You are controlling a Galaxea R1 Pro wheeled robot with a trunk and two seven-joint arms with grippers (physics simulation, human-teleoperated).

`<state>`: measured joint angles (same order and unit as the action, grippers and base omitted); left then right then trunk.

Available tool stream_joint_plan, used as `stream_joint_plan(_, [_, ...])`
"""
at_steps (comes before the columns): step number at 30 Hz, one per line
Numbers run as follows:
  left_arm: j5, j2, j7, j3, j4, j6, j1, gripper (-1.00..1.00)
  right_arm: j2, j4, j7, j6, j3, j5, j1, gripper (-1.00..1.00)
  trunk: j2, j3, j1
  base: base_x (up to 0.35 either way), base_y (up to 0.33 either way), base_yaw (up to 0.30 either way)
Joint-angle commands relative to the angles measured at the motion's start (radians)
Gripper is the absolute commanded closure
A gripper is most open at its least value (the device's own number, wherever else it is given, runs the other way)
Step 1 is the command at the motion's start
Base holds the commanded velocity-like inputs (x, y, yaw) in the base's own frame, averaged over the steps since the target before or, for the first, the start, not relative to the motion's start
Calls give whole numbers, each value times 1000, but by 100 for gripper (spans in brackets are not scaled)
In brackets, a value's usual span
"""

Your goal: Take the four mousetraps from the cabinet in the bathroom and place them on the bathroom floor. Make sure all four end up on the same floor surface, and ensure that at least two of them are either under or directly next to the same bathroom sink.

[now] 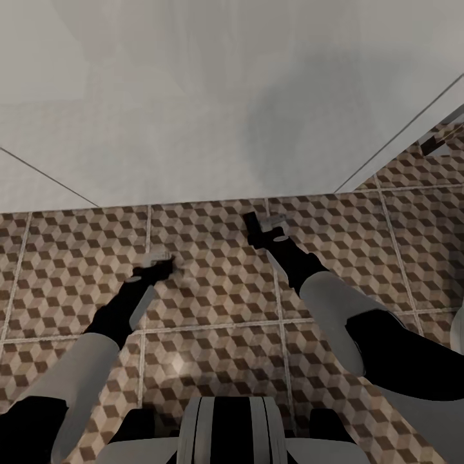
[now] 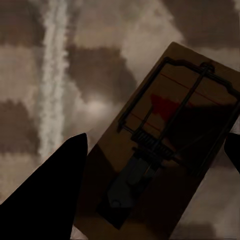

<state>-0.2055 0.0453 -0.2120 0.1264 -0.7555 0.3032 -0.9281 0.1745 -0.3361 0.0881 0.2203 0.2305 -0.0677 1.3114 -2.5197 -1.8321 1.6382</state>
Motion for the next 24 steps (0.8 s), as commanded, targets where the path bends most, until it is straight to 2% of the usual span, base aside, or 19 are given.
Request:
stream_joint_plan(1, [-11,7,-11,6,5,5,3,100,0,-1,3,7,4,-4,0,100,0,-1,0,0,0,0])
stream_joint_plan(6, [-11,30,-11,6,3,6,3,100,0,0,2,7,4,-4,0,100,0,-1,0,0,0,0])
stream_joint_plan(15, [-15,26,-11,-2,12,27,3,100,0,32,3,-32,4,-6,0,100,0,-1,0,0,0,0])
stream_joint_plan(19, [-17,22,-7,-3,-39,88,3,100,0,33,5,-43,4,-10,0,100,0,-1,0,0,0,0])
stream_joint_plan(24, [-22,19,-4,-4,-101,125,3,100,0,35,4,-45,4,-9,0,100,0,-1,0,0,0,0])
